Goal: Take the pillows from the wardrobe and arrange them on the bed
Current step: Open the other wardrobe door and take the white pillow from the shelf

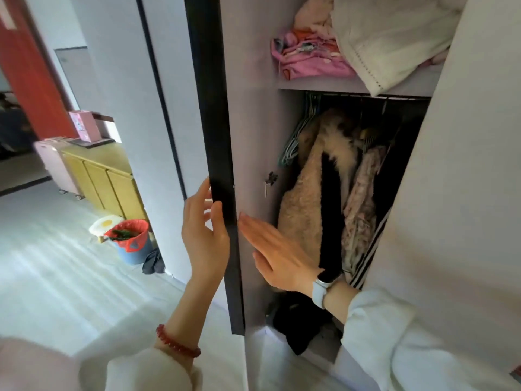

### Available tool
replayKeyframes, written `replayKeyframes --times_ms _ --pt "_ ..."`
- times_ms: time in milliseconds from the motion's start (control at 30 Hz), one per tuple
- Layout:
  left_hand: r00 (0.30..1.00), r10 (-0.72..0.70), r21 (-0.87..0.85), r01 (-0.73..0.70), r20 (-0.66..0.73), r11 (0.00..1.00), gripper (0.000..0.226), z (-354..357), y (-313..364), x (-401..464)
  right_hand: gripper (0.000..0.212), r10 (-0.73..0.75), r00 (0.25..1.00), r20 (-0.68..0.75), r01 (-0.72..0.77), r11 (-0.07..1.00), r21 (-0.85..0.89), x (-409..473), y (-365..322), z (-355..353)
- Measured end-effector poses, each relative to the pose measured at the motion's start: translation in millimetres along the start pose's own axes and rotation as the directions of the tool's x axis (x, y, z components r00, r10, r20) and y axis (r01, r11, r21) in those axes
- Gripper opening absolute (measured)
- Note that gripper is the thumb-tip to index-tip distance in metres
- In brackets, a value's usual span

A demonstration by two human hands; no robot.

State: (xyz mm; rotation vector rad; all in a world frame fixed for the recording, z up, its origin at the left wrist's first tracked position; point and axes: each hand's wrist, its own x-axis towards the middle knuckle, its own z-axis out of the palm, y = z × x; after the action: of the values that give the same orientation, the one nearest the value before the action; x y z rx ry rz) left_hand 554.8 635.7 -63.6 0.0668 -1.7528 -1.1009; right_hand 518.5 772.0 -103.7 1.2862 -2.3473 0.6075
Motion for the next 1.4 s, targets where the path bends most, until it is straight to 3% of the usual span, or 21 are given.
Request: replayKeyframes --times_ms 167,367,467,567,767,1033,1233,1333,1400 --pt "0.997 -0.061 0.097 0.066 -0.052 0.993 0.043 -32 -31 36 0.060 -0.018 0.996 0.091 0.018 1.000 -0.005 50 -16 25" --pt "0.979 -0.195 0.190 0.201 -0.051 0.961 0.051 -35 -44 62 0.041 0.020 1.000 -0.014 -0.019 0.998 0.068 71 -6 16" --pt "0.996 -0.061 0.308 0.079 -0.067 0.948 0.052 -19 -34 48 0.036 0.079 0.992 -0.093 -0.076 0.996 0.037 66 16 -6" --pt "0.988 0.144 0.376 -0.156 0.060 0.913 0.043 15 -15 33 0.033 0.157 0.975 -0.157 -0.161 0.987 -0.013 52 45 -42" --pt "0.921 0.206 0.211 -0.285 0.332 0.935 0.040 120 36 75 0.028 0.234 0.927 -0.294 -0.304 0.927 -0.221 23 100 -146" --pt "0.781 0.492 -0.081 -0.502 0.384 0.861 0.043 257 144 159 0.035 0.241 0.829 -0.504 -0.507 0.705 -0.497 42 146 -296" --pt "0.704 0.569 -0.335 -0.461 0.426 0.822 0.047 337 194 173 0.049 0.298 0.675 -0.675 -0.713 0.497 -0.494 42 176 -336" --pt "0.611 0.617 -0.479 -0.400 0.496 0.781 0.050 366 201 163 0.052 0.315 0.669 -0.673 -0.729 0.457 -0.510 37 182 -337" --pt "0.532 0.638 -0.610 -0.259 0.557 0.749 0.048 374 205 153 0.051 0.312 0.655 -0.688 -0.741 0.443 -0.504 33 181 -334"
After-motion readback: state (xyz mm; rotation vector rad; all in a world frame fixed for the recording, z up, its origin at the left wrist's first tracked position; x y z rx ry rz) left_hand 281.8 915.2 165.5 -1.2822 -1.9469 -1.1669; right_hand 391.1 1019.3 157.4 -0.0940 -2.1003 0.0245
